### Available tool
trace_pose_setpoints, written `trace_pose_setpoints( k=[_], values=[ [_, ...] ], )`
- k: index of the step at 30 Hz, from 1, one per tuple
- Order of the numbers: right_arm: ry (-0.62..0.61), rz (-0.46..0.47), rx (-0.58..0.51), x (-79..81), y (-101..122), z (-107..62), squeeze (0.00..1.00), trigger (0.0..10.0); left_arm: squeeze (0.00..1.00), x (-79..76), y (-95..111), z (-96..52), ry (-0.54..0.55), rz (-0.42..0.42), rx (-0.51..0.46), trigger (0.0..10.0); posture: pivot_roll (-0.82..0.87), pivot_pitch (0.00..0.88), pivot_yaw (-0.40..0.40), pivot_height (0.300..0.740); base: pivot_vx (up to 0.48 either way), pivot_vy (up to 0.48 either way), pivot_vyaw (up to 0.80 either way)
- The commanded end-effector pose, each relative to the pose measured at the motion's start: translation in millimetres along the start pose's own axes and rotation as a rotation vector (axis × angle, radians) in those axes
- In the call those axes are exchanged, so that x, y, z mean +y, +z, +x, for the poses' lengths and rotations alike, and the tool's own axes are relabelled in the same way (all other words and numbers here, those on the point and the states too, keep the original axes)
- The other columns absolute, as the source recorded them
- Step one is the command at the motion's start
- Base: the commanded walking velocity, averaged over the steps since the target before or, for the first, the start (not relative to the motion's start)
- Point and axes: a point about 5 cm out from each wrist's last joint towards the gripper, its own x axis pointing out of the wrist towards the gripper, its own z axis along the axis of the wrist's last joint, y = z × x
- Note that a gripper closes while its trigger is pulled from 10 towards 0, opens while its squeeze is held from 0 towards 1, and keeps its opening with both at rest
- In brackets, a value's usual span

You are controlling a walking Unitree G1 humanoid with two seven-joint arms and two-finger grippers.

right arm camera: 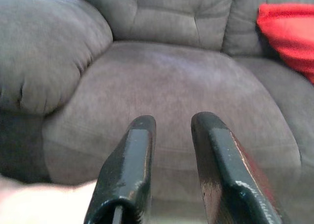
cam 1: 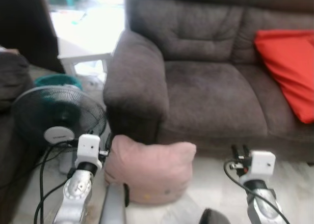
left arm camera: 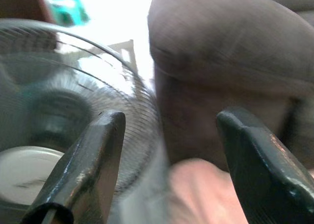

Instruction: Move the pillow to the sofa from floor

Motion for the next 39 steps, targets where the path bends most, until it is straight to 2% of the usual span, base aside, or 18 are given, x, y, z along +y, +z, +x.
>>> trace_pose_setpoints(
  k=[1, 15, 19, 32, 39],
  values=[
    [-0.038, 0.001, 0.026, -10.5, -4.9, -4.6, 0.0, 10.0, 0.0, -9.4, -2.6, -0.3, -0.02, -0.021, 0.015, 10.0, 0.11, 0.0, -0.108, 0.534, 0.0, 0.0, 0.0],
    [-0.05, 0.019, 0.013, -10.9, -4.8, -5.5, 0.0, 10.0, 0.0, -10.6, -2.9, -0.7, -0.029, -0.025, 0.017, 10.0, 0.11, 0.0, -0.101, 0.534, 0.0, 0.0, 0.0],
    [-0.054, 0.02, 0.02, -10.5, -5.3, -5.2, 0.0, 10.0, 0.0, -10.2, -2.6, -0.2, -0.029, -0.024, 0.017, 10.0, 0.11, 0.0, -0.098, 0.524, 0.0, 0.0, 0.0],
    [-0.045, 0.015, 0.02, -8.7, -5.1, -3.9, 0.0, 10.0, 0.0, -9.9, -2.2, -0.8, -0.027, -0.02, 0.015, 10.0, 0.11, 0.0, -0.101, 0.454, 0.0, 0.0, 0.0],
    [-0.039, 0.002, 0.02, -7.9, -4.9, -2.6, 0.0, 10.0, 0.0, -11.8, -3.1, -1.6, -0.028, -0.016, 0.017, 10.0, 0.11, 0.0, -0.108, 0.454, 0.0, 0.0, 0.0]
  ],
)
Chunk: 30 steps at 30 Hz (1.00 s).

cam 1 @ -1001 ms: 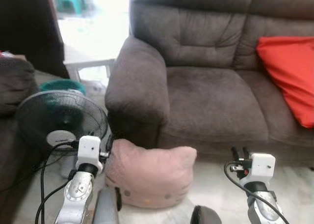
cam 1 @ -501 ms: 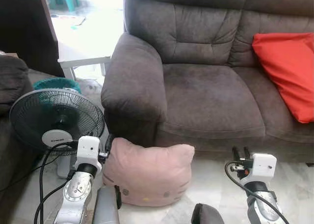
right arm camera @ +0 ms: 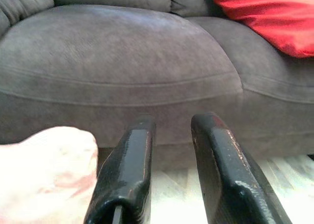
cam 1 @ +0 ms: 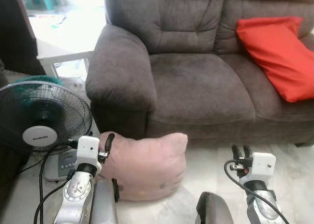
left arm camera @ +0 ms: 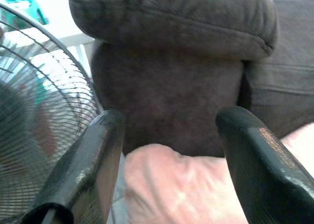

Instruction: Move the pillow to the sofa from floor

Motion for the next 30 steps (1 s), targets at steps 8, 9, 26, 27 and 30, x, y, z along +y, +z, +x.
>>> trace_pose_setpoints(
  k=[8, 9, 26, 27, 30],
  values=[
    [0.006, -0.003, -0.013, -1.5, 3.9, 3.2, 0.0, 10.0, 0.0, -1.1, -0.6, 0.3, 0.001, 0.004, 0.009, 10.0, 0.11, 0.0, -0.109, 0.454, 0.0, 0.0, 0.0],
    [0.006, -0.004, -0.012, -1.5, 3.9, 3.4, 0.0, 10.0, 0.0, -1.1, -0.5, 0.6, 0.0, 0.003, 0.009, 10.0, 0.11, 0.0, -0.109, 0.454, 0.0, 0.0, 0.0],
    [-0.004, -0.002, -0.014, -1.1, 3.8, 4.0, 0.0, 10.0, 0.0, 0.4, -0.6, 1.1, 0.003, 0.008, 0.01, 10.0, 0.11, 0.0, -0.103, 0.429, 0.0, 0.0, 0.0],
    [-0.003, -0.004, -0.013, -1.3, 3.8, 4.0, 0.0, 10.0, 0.0, 1.0, -1.1, 0.6, 0.008, 0.007, 0.012, 10.0, 0.11, 0.0, -0.103, 0.429, 0.0, 0.0, 0.0],
    [-0.001, -0.007, -0.012, -1.1, 3.6, 4.0, 0.0, 10.0, 0.0, 4.2, -3.3, -1.5, 0.037, 0.004, 0.019, 10.0, 0.11, 0.0, -0.103, 0.429, 0.0, 0.0, 0.0]
  ],
)
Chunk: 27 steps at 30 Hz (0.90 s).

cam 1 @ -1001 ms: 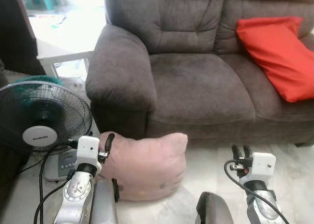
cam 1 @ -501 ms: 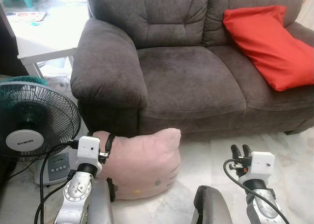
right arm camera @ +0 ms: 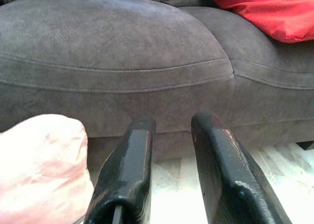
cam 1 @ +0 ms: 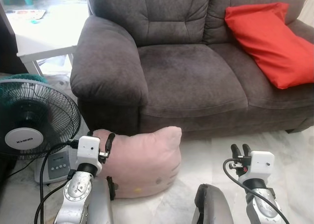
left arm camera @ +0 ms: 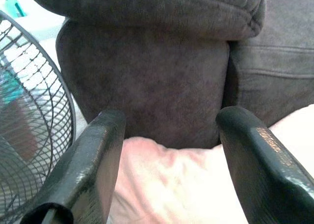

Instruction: Move the pillow to the sofa from floor

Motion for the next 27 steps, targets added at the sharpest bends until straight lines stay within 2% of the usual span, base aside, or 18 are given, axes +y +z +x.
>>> trace_pose_setpoints(
  k=[1, 8, 14, 21, 27],
  values=[
    [-0.007, -0.004, 0.001, -2.5, 0, 0.6, 0.0, 10.0, 0.0, 5.1, -4, -2.8, 0.039, 0.003, 0.018, 10.0, 0.11, 0.0, -0.104, 0.429, 0.0, 0.0, 0.0],
    [-0.003, 0.0, -0.003, -2.4, 0, 0.0, 0.0, 10.0, 0.0, 15.8, -3, -10.0, 0.128, 0.014, 0.002, 10.0, 0.11, 0.0, -0.105, 0.429, 0.0, 0.0, 0.0],
    [0.011, -0.016, 0.0, -0.9, 1, 0.8, 0.0, 10.0, 0.0, 14.5, -6, -11.6, 0.13, 0.013, 0.011, 10.0, 0.11, 0.0, -0.108, 0.429, 0.0, 0.0, 0.0],
    [0.021, -0.021, -0.011, -0.9, 3, 1.7, 0.0, 10.0, 0.0, 12.2, -3, -6.0, 0.126, 0.008, 0.004, 10.0, 0.11, 0.0, -0.109, 0.429, 0.0, 0.0, 0.79],
    [0.016, -0.001, -0.007, -0.6, 1, 2.5, 0.0, 10.0, 0.0, 10.7, -4, -5.1, 0.113, 0.004, 0.01, 10.0, 0.11, 0.0, -0.109, 0.429, 0.0, 0.0, 0.0]
  ],
)
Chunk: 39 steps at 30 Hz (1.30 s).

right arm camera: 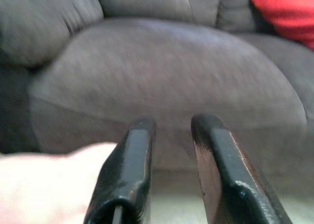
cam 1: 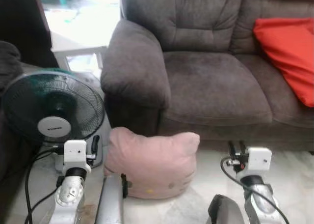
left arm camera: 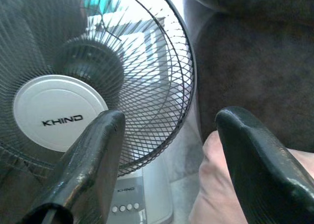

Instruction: Move the pillow to the sofa from floor

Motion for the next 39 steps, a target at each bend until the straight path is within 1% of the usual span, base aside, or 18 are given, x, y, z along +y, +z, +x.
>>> trace_pose_setpoints(
  k=[1, 8, 17, 21, 26, 29, 39],
  values=[
    [-0.024, 0.004, 0.029, -6.6, -6.4, -4.5, 0.0, 10.0, 0.0, -8.3, 0.0, 0.7, -0.034, 0.0, 0.001, 10.0, 0.11, 0.0, -0.109, 0.429, 0.0, 0.0, 0.0],
    [-0.027, 0.007, 0.028, -6.1, -6.7, -3.6, 0.0, 10.0, 0.0, -9.0, -0.6, 1.9, -0.044, -0.001, 0.006, 10.0, 0.11, 0.0, -0.107, 0.429, 0.0, 0.0, 0.0],
    [-0.017, -0.012, 0.034, -5.1, -7.4, -3.5, 0.0, 10.0, 0.0, -9.8, -1.3, 2.2, -0.054, -0.004, 0.012, 10.0, 0.11, 0.0, -0.108, 0.429, 0.0, 0.0, 0.0],
    [0.002, -0.025, 0.032, -2.7, -7.0, -3.1, 0.0, 10.0, 0.0, -10.4, -1.2, 2.0, -0.058, -0.006, 0.011, 10.0, 0.11, 0.0, -0.109, 0.429, 0.241, 0.0, 0.0],
    [0.002, -0.011, 0.028, -1.6, -7.0, -3.2, 0.0, 10.0, 0.0, -11.2, -1.2, 2.4, -0.064, -0.008, 0.009, 10.0, 0.11, 0.0, -0.107, 0.429, 0.249, 0.0, 0.67],
    [-0.015, 0.007, 0.026, -4.2, -7.2, -3.7, 0.0, 10.0, 0.0, -11.3, -1.1, 2.8, -0.066, -0.009, 0.009, 10.0, 0.11, 0.0, -0.104, 0.429, 0.259, 0.0, 0.0],
    [-0.012, -0.004, 0.027, -4.8, -7.6, -4.2, 0.0, 10.0, 0.0, -11.6, -1.2, 3.5, -0.071, -0.008, 0.009, 10.0, 0.11, 0.0, -0.105, 0.429, 0.284, 0.0, 0.0]
  ],
)
